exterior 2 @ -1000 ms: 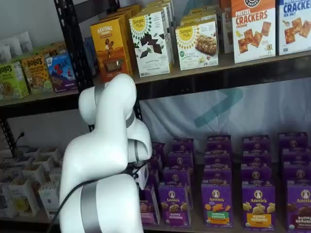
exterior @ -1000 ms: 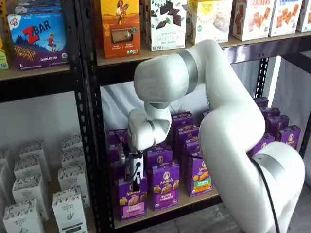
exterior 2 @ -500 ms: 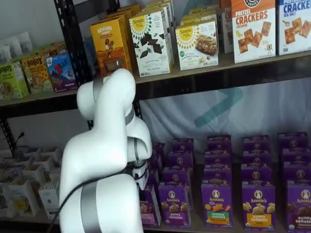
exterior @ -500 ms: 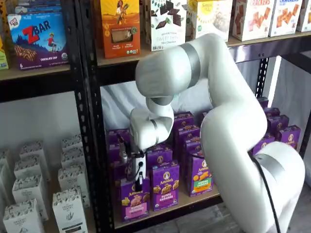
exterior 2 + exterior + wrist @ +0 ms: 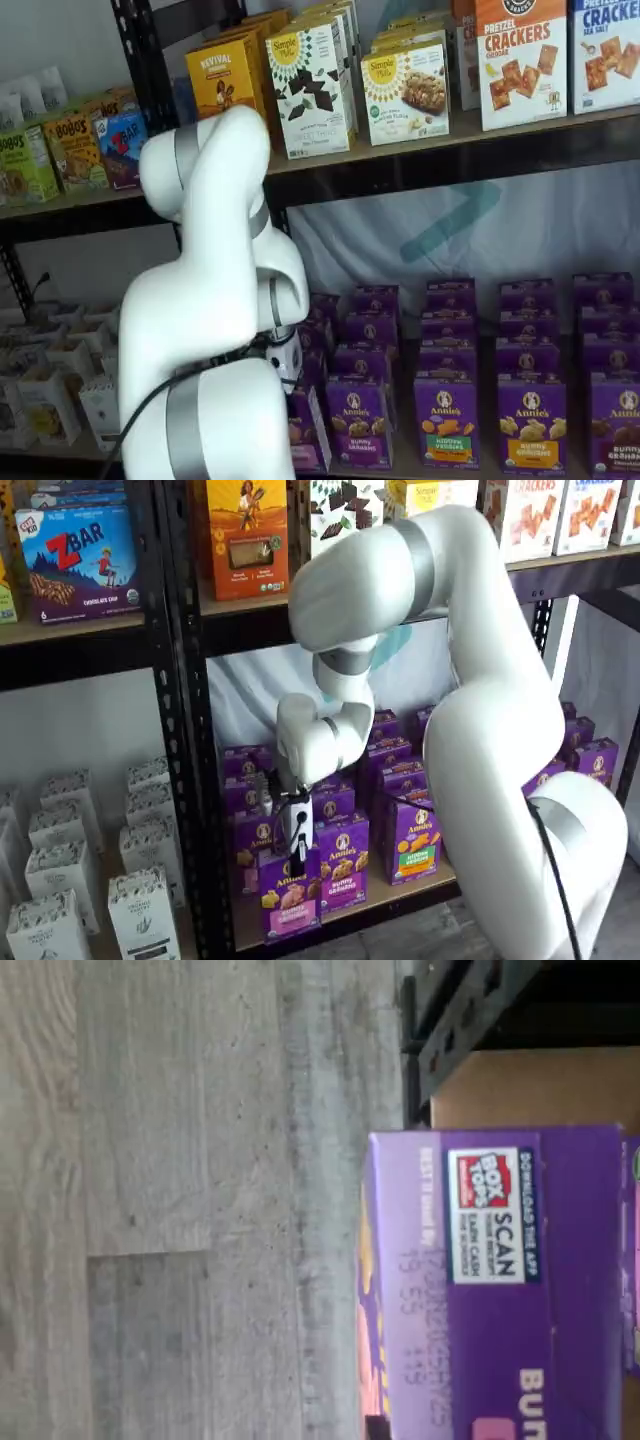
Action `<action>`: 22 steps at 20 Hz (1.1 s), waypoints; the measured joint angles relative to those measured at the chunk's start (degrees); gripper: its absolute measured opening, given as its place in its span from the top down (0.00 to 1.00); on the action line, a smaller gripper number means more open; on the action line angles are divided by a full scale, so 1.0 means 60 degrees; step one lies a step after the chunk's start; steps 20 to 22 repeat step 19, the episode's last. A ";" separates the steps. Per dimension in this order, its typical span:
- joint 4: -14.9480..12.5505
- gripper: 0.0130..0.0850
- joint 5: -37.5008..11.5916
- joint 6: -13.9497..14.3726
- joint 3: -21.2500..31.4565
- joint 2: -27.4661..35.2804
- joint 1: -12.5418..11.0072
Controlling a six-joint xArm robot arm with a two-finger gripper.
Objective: Pick up the purple box with a pink patch in the middle, on the bottom shelf, the first box from the left
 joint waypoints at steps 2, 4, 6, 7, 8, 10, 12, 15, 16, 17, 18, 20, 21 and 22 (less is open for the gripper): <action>0.0031 0.78 -0.0166 -0.0003 0.0517 -0.0395 0.0032; 0.0074 0.78 -0.0251 -0.0029 0.1026 -0.0820 0.0047; -0.0120 0.78 -0.0422 0.0142 0.1614 -0.1316 0.0038; -0.0172 0.78 -0.0443 0.0189 0.1915 -0.1588 0.0033; -0.0155 0.78 -0.0444 0.0181 0.2234 -0.1895 0.0041; -0.0225 0.78 -0.0497 0.0292 0.2934 -0.2561 0.0085; -0.0321 0.78 -0.0482 0.0438 0.3488 -0.3110 0.0142; -0.0571 0.78 -0.0419 0.0793 0.4316 -0.3972 0.0259; -0.0548 0.78 -0.0442 0.0809 0.4525 -0.4183 0.0300; -0.0430 0.78 -0.0466 0.0756 0.4779 -0.4451 0.0358; -0.0396 0.78 -0.0479 0.0771 0.5008 -0.4708 0.0403; -0.0326 0.78 -0.0479 0.0751 0.5218 -0.4950 0.0448; -0.0326 0.78 -0.0479 0.0751 0.5218 -0.4950 0.0448; -0.0326 0.78 -0.0479 0.0751 0.5218 -0.4950 0.0448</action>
